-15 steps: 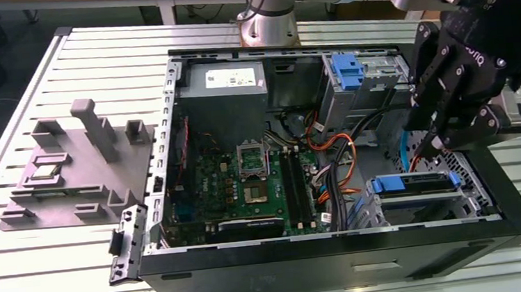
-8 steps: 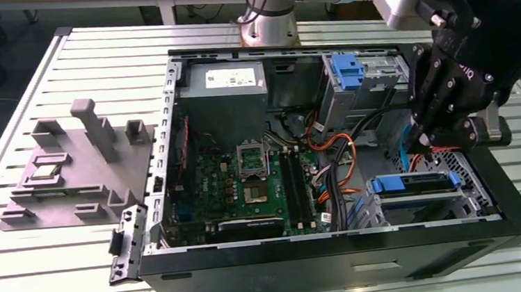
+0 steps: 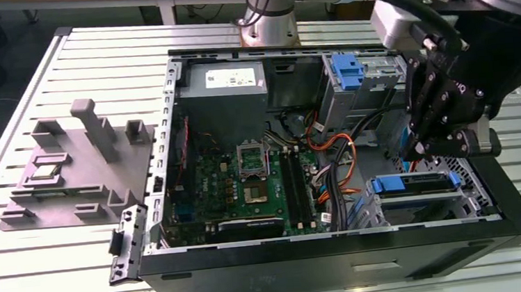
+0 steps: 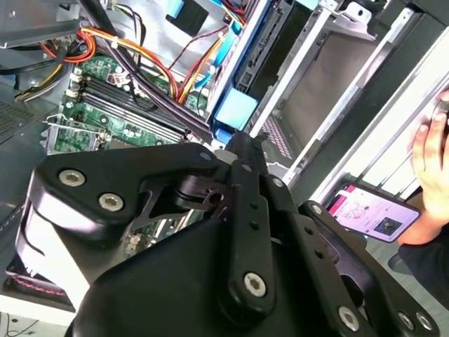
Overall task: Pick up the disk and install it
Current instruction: 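Insert the disk into the insertion slot, then insert the first disk wire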
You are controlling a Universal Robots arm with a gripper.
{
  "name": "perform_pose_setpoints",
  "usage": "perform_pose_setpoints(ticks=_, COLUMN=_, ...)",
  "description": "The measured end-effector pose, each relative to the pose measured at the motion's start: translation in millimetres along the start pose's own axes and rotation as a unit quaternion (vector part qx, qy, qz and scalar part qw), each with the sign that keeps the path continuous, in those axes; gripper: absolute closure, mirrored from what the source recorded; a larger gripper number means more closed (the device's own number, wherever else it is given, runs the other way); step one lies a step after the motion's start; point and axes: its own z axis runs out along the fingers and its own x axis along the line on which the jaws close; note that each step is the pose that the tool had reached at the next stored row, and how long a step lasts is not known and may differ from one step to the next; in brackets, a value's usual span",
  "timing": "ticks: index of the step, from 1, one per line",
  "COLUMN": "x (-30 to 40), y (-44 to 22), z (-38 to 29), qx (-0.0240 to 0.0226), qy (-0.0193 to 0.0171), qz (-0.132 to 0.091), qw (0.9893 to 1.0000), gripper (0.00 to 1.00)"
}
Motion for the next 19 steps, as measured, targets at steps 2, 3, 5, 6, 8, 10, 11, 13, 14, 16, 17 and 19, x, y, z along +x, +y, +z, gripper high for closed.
perform_pose_setpoints(ticks=2, x=-0.1, y=-1.3, z=3.7, qx=0.0, qy=0.0, qz=0.0, qw=1.0, gripper=0.9)
perform_pose_setpoints(ticks=3, x=-0.2, y=-2.0, z=5.5, qx=0.0, qy=0.0001, qz=0.0, qw=1.0, gripper=0.9)
perform_pose_setpoints(ticks=5, x=-0.3, y=-2.7, z=8.7, qx=0.0001, qy=0.0002, qz=0.0, qw=1.0, gripper=0.9)
perform_pose_setpoints(ticks=6, x=-0.3, y=-2.7, z=9.2, qx=0.0003, qy=0.0003, qz=0.0, qw=1.0, gripper=0.9)
perform_pose_setpoints(ticks=8, x=-0.3, y=-2.8, z=9.8, qx=0.0005, qy=0.0003, qz=0.0, qw=1.0, gripper=0.9)
perform_pose_setpoints(ticks=10, x=-0.3, y=-2.8, z=9.9, qx=0.0005, qy=0.0003, qz=0.0, qw=1.0, gripper=0.9)
perform_pose_setpoints(ticks=11, x=-0.3, y=-2.8, z=10.0, qx=0.0007, qy=0.0002, qz=0.0, qw=1.0, gripper=0.9)
perform_pose_setpoints(ticks=13, x=-0.3, y=-2.7, z=10.0, qx=0.0009, qy=0.0002, qz=0.0, qw=1.0, gripper=0.9)
perform_pose_setpoints(ticks=14, x=-0.3, y=-2.8, z=10.0, qx=0.0009, qy=0.0002, qz=0.0, qw=1.0, gripper=0.9)
perform_pose_setpoints(ticks=16, x=-0.3, y=-2.8, z=10.0, qx=0.001, qy=0.0002, qz=0.0, qw=1.0, gripper=0.9)
perform_pose_setpoints(ticks=17, x=-0.3, y=-2.8, z=10.0, qx=0.001, qy=0.0002, qz=0.0, qw=1.0, gripper=0.9)
perform_pose_setpoints(ticks=19, x=-0.3, y=-2.8, z=10.0, qx=0.001, qy=0.0002, qz=0.0, qw=1.0, gripper=0.9)
